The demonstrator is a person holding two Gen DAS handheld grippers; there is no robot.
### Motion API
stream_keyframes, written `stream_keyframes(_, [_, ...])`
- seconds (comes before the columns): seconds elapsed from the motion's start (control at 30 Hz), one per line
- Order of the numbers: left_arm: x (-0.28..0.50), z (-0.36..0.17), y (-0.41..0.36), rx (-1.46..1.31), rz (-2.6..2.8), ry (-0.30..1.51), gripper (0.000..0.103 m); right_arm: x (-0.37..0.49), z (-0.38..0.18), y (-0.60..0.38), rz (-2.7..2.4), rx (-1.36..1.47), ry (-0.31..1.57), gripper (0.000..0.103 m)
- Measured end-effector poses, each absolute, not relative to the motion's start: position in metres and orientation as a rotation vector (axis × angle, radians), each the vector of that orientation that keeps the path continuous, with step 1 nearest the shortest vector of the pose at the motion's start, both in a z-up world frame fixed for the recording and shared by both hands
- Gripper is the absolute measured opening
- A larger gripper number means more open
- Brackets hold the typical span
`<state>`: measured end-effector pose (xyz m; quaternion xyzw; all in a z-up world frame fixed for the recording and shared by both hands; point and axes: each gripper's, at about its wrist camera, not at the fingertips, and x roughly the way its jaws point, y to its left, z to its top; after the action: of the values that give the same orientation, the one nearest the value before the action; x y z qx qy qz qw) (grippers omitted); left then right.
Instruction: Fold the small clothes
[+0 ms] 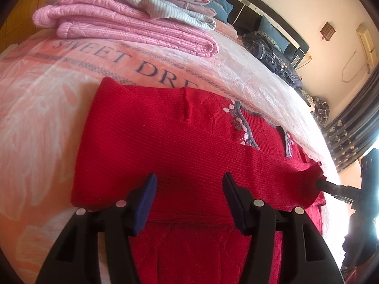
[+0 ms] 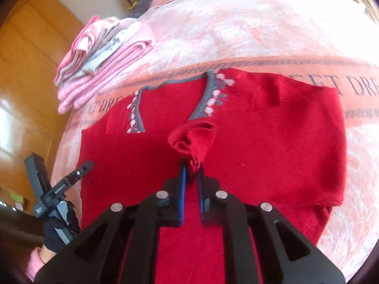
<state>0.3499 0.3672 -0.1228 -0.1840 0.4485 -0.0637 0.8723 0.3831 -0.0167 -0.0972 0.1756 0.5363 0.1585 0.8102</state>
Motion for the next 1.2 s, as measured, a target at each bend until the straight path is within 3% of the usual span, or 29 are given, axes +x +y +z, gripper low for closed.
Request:
stream_keyframes(0.03, [0.350, -0.123, 0.367, -0.381, -0.131, 0.937, 0.058, 0.383, -0.100, -0.032, 0.335, 0.422, 1.160, 0.033])
stream_keyframes(0.13, [0.351, -0.122, 0.367, -0.385, -0.118, 0.932, 0.058, 0.384, -0.107, -0.067, 0.342, 0.548, 1.157, 0.055])
stream_keyframes(0.17, [0.351, -0.121, 0.367, -0.389, -0.113, 0.929, 0.058, 0.387, -0.114, -0.075, 0.360, 0.610, 1.169, 0.056])
stream_keyframes(0.37, [0.350, -0.109, 0.359, -0.348, -0.111, 0.879, 0.058, 0.394, -0.132, -0.063, 0.394, 0.624, 1.220, 0.049])
stream_keyframes(0.47, [0.349, -0.105, 0.356, -0.324, -0.113, 0.863, 0.060, 0.396, -0.132, -0.033, 0.386, 0.487, 1.233, 0.036])
stream_keyframes(0.53, [0.349, -0.105, 0.356, -0.328, -0.115, 0.863, 0.060, 0.397, -0.131, -0.017, 0.396, 0.437, 1.225, 0.008])
stream_keyframes(0.83, [0.349, -0.107, 0.379, -0.367, -0.066, 0.855, 0.060, 0.402, -0.067, -0.038, 0.343, 0.347, 1.022, 0.006])
stream_keyframes(1.07, [0.351, -0.124, 0.372, -0.272, -0.038, 0.905, 0.060, 0.407, -0.139, -0.076, 0.251, 0.467, 1.212, 0.013])
stream_keyframes(1.2, [0.348, -0.114, 0.370, -0.280, -0.051, 0.869, 0.060, 0.400, -0.119, -0.079, 0.219, 0.450, 1.155, 0.020])
